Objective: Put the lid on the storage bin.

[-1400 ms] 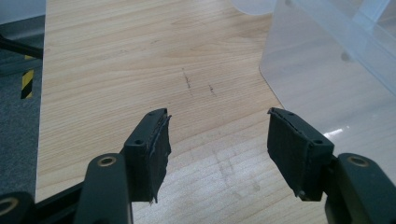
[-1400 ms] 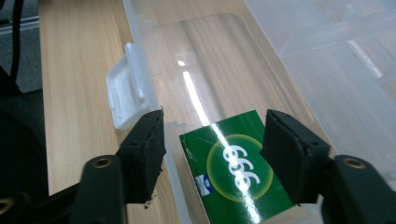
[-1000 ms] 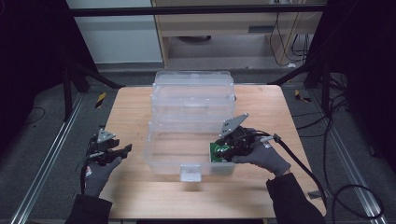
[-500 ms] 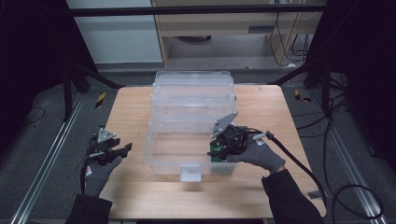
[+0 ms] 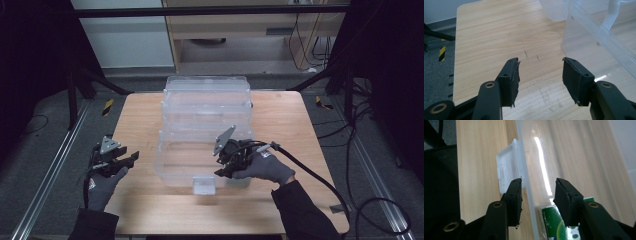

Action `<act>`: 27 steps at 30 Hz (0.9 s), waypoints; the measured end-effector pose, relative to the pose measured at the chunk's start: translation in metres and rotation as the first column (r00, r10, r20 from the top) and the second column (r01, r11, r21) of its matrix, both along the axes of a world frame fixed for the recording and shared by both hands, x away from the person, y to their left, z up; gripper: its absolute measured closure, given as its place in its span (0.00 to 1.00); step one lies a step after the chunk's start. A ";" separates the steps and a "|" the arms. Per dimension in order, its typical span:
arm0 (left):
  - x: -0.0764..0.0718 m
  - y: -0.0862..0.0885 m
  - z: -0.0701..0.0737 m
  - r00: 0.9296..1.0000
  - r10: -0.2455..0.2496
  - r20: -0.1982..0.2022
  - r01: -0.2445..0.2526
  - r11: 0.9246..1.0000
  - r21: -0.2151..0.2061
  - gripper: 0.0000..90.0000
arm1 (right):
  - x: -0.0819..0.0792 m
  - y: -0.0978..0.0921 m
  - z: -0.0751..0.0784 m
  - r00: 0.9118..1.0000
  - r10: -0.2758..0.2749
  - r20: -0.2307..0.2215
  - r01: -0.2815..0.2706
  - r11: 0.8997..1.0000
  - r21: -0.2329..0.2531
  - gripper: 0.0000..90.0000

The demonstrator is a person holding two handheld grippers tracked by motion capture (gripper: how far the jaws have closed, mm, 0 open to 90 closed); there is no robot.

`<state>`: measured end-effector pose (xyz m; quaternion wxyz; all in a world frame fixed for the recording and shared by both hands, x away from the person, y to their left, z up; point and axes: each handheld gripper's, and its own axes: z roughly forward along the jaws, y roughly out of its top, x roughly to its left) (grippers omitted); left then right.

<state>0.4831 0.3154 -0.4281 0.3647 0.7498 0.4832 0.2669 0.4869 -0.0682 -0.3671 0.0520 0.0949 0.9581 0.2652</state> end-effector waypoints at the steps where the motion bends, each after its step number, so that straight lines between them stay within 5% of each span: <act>1: 0.000 0.000 0.000 1.000 -0.002 0.002 0.002 1.000 -0.002 0.51 | 0.000 0.002 -0.002 1.000 0.005 -0.009 -0.005 1.000 -0.016 0.62; 17: 0.001 -0.002 0.003 0.999 -0.034 0.013 0.034 0.999 -0.002 0.51 | 0.002 0.017 -0.025 0.997 0.037 -0.068 -0.043 0.995 -0.089 0.64; 27: 0.005 -0.010 0.023 0.994 -0.089 0.067 0.088 0.996 0.013 0.50 | 0.005 0.022 -0.034 0.993 0.054 -0.104 -0.066 0.991 -0.116 0.68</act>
